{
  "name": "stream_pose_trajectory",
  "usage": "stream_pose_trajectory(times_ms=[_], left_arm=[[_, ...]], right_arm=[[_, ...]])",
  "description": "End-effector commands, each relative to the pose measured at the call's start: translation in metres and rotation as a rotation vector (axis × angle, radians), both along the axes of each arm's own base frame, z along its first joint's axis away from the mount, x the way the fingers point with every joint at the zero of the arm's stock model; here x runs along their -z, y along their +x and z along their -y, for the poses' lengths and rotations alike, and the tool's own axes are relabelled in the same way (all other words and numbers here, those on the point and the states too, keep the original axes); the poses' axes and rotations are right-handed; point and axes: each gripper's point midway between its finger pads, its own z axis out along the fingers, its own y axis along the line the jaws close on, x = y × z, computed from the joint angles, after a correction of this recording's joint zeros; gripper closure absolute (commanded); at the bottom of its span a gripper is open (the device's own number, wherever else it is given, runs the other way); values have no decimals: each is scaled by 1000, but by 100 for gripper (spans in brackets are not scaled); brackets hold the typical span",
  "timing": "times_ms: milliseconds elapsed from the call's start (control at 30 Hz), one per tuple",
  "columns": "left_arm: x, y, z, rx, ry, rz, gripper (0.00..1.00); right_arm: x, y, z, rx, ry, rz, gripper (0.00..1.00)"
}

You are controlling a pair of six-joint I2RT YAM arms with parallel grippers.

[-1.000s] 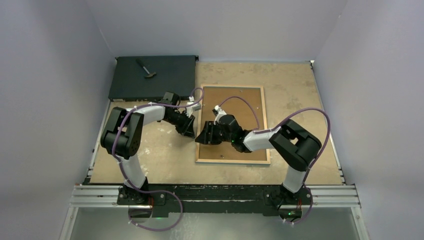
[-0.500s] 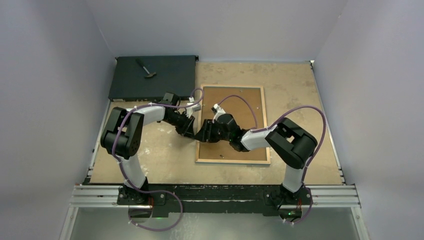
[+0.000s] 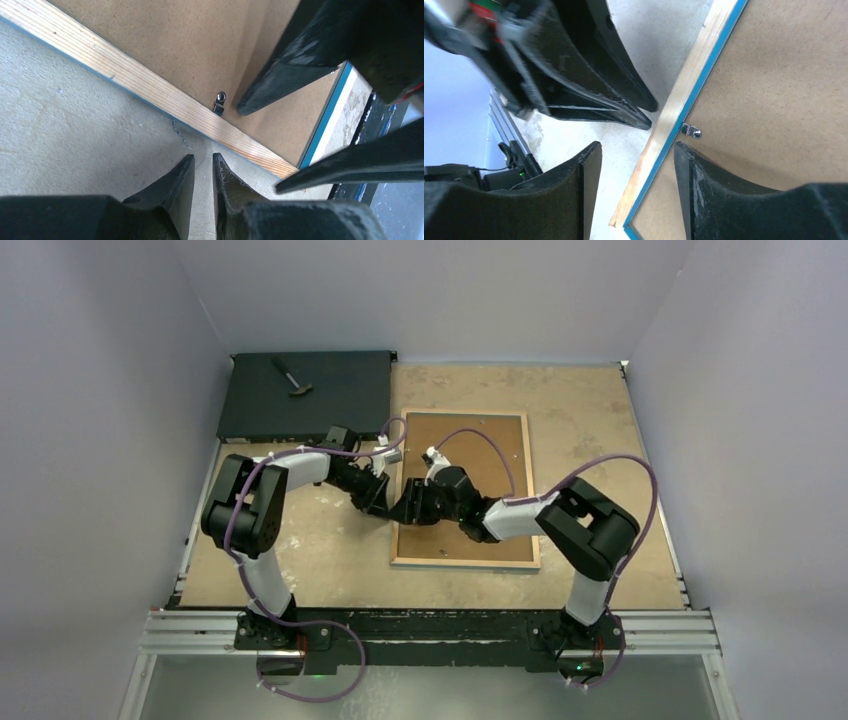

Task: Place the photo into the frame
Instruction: Adjust the photo frame at the center of the board.

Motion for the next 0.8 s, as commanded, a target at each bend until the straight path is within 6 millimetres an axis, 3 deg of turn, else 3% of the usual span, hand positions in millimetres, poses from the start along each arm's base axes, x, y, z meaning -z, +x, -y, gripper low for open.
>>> stream_pose_trajectory(times_ms=[0, 67, 167, 300, 367, 467, 567, 600, 767], left_arm=[[-13, -2, 1, 36, -32, 39, 82], [-12, -3, 1, 45, -31, 40, 82], [-12, -7, 0, 67, -32, 52, 82], [-8, -15, 4, 110, -13, 77, 82], [-6, -19, 9, 131, -9, 84, 83], [-3, -24, 19, 162, 3, 86, 83], [-2, -29, 29, 193, 7, 88, 83], [-1, -31, 32, 207, 11, 90, 83], [4, -41, 45, 249, 16, 80, 83]], right_arm=[[-55, 13, 18, 25, 24, 86, 40], [-73, 28, 46, 99, 29, 118, 33], [-93, 58, 110, 286, 8, 150, 20], [-92, 110, 210, 616, -159, 111, 2], [-88, 132, 259, 761, -236, 77, 1], [-78, 154, 302, 868, -286, 37, 1], [-60, 174, 333, 937, -356, -4, 1], [-46, 180, 341, 950, -377, -39, 1], [-9, 211, 349, 932, -355, -136, 1]])
